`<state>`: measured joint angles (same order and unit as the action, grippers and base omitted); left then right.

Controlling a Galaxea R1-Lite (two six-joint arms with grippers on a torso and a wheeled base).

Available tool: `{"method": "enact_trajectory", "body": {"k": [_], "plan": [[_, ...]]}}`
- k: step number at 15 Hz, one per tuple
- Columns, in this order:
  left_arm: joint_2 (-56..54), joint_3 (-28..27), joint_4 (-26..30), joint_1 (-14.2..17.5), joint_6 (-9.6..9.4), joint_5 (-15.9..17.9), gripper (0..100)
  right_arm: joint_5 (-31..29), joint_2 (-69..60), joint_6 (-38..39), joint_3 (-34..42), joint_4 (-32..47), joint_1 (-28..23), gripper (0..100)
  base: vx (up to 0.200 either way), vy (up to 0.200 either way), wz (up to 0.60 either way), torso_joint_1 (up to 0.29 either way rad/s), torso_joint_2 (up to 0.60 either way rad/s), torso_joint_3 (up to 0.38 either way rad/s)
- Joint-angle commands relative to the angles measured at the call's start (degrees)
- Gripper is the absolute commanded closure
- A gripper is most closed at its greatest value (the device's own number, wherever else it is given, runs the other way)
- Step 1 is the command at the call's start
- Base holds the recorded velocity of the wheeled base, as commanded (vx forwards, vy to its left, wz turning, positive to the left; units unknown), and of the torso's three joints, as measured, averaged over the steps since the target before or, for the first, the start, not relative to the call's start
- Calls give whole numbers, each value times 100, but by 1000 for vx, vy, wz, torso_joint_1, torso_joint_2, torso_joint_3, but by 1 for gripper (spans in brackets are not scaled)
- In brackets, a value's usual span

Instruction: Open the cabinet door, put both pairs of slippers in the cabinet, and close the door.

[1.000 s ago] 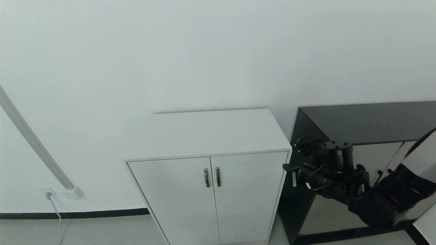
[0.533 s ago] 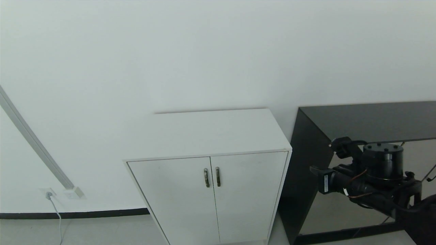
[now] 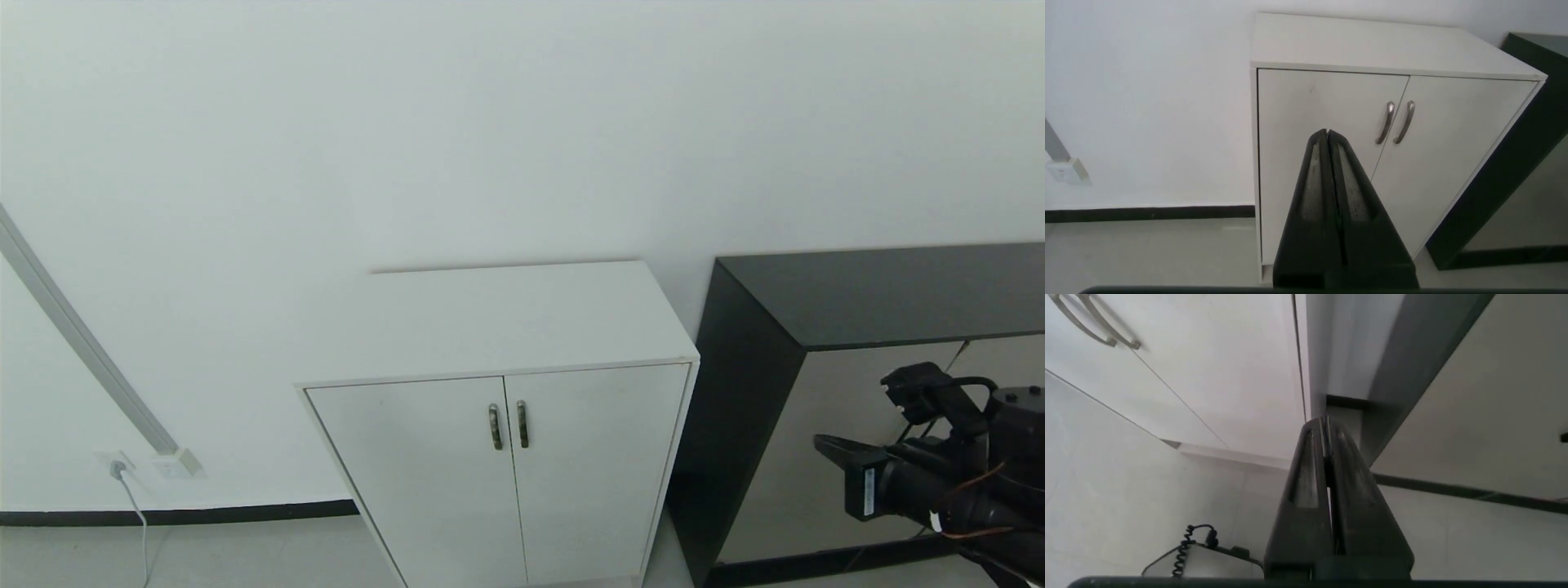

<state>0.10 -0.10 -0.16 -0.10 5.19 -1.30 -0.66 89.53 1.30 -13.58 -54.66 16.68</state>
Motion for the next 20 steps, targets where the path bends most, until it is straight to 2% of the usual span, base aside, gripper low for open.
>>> {"method": "enact_trajectory", "body": {"k": [1, 13, 15, 20], "plan": [[8, 1, -2, 1, -1, -1, 100, 4, -392, -43, 224, -1, -33, 100, 0, 0, 0, 0, 0, 0], [8, 1, -2, 1, 8, -1, 100, 31, -2291, -69, 1358, 70, -279, 100, 0, 0, 0, 0, 0, 0], [8, 1, -2, -8, 8, -1, 100, 39, -2660, -60, 1358, 492, -279, 100, 0, 0, 0, 0, 0, 0], [8, 1, -2, 1, 8, -1, 100, 215, -4180, -43, 1358, 2223, -279, 100, 0, 0, 0, 0, 0, 0]]}}
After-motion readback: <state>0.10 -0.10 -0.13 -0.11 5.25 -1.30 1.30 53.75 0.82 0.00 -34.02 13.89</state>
